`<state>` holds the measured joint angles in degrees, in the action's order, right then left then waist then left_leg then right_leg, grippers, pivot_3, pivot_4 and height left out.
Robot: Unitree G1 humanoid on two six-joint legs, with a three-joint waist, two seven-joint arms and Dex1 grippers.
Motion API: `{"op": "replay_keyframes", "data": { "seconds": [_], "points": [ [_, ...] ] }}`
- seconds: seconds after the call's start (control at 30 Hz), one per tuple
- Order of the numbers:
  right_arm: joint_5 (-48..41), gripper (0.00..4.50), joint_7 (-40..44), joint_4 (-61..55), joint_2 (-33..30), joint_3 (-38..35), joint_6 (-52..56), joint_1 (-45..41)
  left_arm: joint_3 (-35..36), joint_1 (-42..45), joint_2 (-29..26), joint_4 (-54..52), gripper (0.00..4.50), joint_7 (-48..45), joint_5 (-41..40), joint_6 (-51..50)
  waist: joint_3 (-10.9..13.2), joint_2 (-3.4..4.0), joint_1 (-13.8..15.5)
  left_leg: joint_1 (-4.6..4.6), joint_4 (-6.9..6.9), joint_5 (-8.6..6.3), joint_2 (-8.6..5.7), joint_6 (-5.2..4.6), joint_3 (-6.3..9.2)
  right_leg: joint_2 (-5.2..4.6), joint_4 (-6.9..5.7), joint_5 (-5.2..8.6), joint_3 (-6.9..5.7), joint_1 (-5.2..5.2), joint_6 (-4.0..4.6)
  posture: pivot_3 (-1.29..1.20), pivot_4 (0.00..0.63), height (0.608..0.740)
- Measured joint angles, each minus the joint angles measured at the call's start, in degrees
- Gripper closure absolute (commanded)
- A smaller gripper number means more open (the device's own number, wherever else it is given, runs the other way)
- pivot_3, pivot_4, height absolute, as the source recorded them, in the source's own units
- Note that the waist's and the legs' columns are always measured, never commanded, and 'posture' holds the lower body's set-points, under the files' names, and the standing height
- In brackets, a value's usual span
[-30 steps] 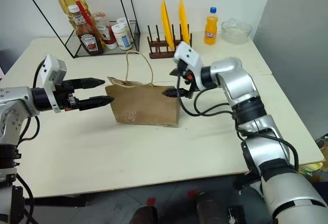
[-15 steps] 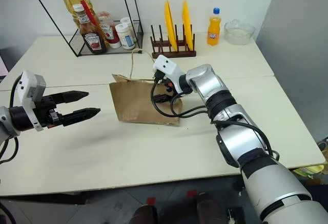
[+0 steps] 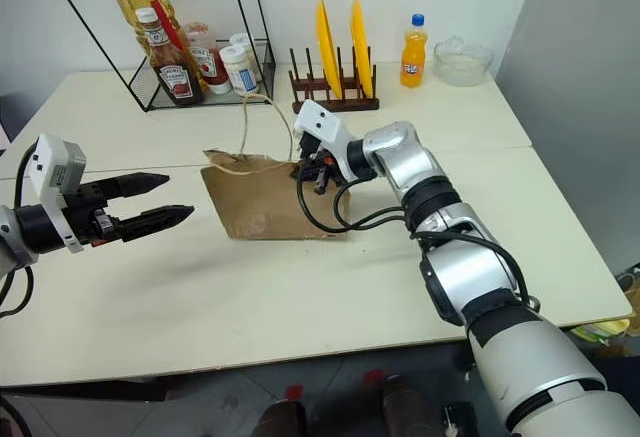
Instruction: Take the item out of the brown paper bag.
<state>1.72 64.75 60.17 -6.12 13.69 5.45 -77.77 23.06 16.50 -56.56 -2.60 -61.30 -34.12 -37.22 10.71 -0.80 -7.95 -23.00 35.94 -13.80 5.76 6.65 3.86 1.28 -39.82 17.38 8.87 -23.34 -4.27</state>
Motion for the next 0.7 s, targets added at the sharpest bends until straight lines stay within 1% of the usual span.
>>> {"op": "replay_keyframes", "data": {
  "seconds": [0.07,0.2,0.33,0.5,0.6,0.63,0.67,0.7],
  "points": [
    [0.55,4.45,0.85,0.4,-0.27,0.04,-3.03,-0.17,0.0,0.0,0.0,0.0,0.0,-0.02,0.0,0.0,0.02,0.01,0.0,0.0,0.0,0.0,0.0,0.0,0.0,0.0,0.0,0.0,-0.01,0.0,0.0,0.0,0.15,0.74],
    [1.87,4.45,1.15,5.21,-0.31,-0.06,-8.53,-3.85,0.0,-0.01,0.0,0.0,0.0,0.01,-0.01,0.0,0.1,0.01,-0.01,0.01,0.0,0.0,0.0,0.0,0.0,0.0,-0.02,0.0,-0.01,-0.02,0.01,0.0,0.15,0.74],
    [4.36,4.45,-0.94,9.29,-0.12,0.16,-14.76,-4.67,0.0,-0.14,0.01,-0.11,0.0,0.49,-0.02,0.0,0.1,0.01,-0.02,0.0,0.0,0.0,0.0,0.0,0.0,0.0,-0.02,0.01,-0.01,-0.02,0.01,0.0,0.15,0.74],
    [6.14,4.45,-3.47,12.87,0.32,-0.16,-18.66,-4.66,0.0,-1.21,0.25,-0.97,0.0,0.87,-0.75,-0.05,0.1,0.01,-0.02,0.01,0.0,0.0,0.0,0.01,0.0,-0.01,-0.04,0.01,-0.01,-0.02,0.02,0.0,0.15,0.74],
    [7.16,3.81,-5.67,14.03,0.49,-0.11,-20.32,-4.59,0.0,-1.24,0.42,-1.78,0.0,1.23,-1.17,-0.1,0.1,0.01,-0.02,0.02,0.0,0.01,0.0,0.01,0.0,0.0,-0.06,0.01,-0.01,-0.02,0.02,0.0,0.15,0.74],
    [7.56,3.53,-6.13,14.39,0.49,-0.15,-20.49,-4.54,0.0,-1.3,0.44,-1.96,0.0,1.52,-1.28,-0.19,0.1,0.01,-0.02,0.02,0.0,0.01,0.0,0.01,0.0,0.0,-0.06,0.01,-0.01,-0.02,0.02,0.0,0.15,0.74],
    [7.7,3.11,-6.12,14.51,0.47,-0.27,-20.5,-4.36,0.0,-1.39,0.44,-2.18,0.0,1.8,-1.39,-0.27,0.1,0.01,-0.02,0.02,0.0,0.01,0.0,0.01,0.01,0.0,-0.07,0.01,-0.01,-0.02,0.02,0.0,0.15,0.74],
    [7.73,2.78,-6.11,14.62,0.44,-0.59,-20.48,-4.23,0.0,-1.43,0.45,-2.31,0.0,1.91,-1.49,-0.32,0.1,0.01,-0.02,0.02,0.0,0.01,0.0,0.01,0.0,0.0,-0.07,0.01,-0.01,-0.02,0.02,0.0,0.15,0.74]
  ]
}}
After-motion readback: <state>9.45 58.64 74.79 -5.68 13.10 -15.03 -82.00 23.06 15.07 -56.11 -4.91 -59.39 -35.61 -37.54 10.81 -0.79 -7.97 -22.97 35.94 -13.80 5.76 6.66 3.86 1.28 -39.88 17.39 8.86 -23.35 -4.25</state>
